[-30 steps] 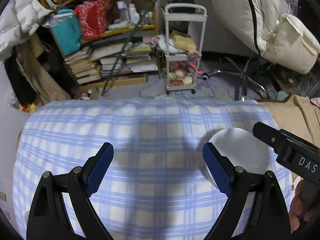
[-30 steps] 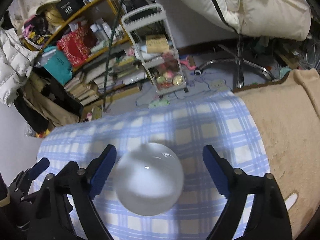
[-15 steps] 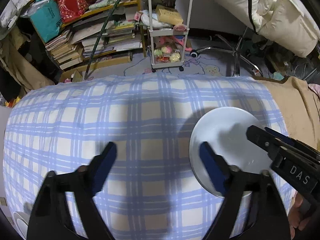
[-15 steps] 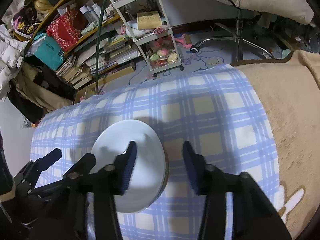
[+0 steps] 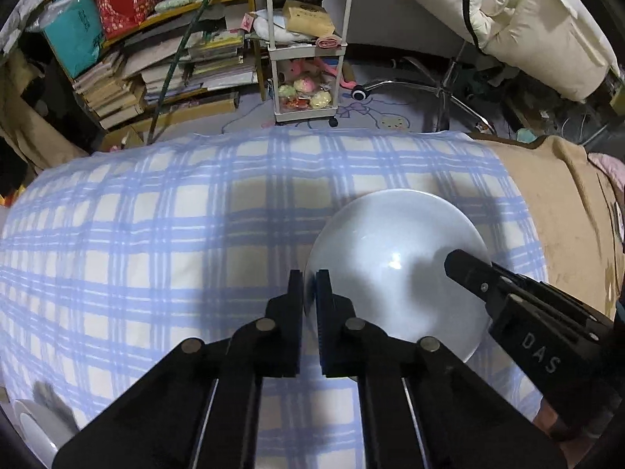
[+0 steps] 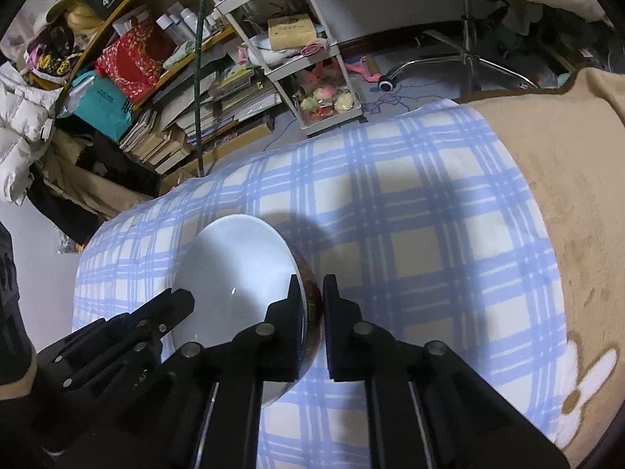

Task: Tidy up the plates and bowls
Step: 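Close the left gripper on the bowl rim while the right gripper grips it, then lift the red-patterned bowl with both grippers and carry it over the stack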

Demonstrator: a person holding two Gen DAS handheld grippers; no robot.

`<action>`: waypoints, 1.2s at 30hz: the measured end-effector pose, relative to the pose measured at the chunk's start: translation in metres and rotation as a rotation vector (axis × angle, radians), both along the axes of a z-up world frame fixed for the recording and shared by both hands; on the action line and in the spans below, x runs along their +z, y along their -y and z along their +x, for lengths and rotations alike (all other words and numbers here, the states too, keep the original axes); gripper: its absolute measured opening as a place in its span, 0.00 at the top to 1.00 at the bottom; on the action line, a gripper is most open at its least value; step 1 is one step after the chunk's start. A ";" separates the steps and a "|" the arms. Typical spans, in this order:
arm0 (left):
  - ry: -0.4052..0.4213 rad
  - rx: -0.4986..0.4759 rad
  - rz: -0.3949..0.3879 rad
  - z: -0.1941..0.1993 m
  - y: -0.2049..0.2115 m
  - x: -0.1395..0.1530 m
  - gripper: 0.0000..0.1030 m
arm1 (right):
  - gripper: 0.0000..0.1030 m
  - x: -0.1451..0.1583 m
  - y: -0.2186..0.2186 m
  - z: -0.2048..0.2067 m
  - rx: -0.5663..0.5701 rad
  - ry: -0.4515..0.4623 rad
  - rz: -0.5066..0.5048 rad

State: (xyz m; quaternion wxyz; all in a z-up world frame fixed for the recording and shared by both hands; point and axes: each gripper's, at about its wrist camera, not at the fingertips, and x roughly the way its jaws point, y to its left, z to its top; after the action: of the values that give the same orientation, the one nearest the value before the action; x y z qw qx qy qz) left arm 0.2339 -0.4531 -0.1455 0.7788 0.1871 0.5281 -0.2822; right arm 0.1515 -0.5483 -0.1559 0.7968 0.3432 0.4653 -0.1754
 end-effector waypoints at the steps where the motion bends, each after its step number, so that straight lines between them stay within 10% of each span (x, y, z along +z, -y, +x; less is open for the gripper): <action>1: 0.005 -0.003 0.005 -0.001 -0.002 0.003 0.94 | 0.91 0.001 -0.003 -0.001 0.004 -0.004 -0.001; 36: 0.195 0.193 -0.015 -0.043 -0.224 0.143 0.91 | 0.92 0.116 -0.211 0.007 0.300 0.143 -0.117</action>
State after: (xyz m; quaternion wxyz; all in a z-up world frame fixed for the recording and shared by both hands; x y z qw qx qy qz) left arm 0.1906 -0.2287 -0.0028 0.8512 0.1562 0.4633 -0.1906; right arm 0.1587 -0.3371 -0.0402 0.8638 0.2346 0.4423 -0.0567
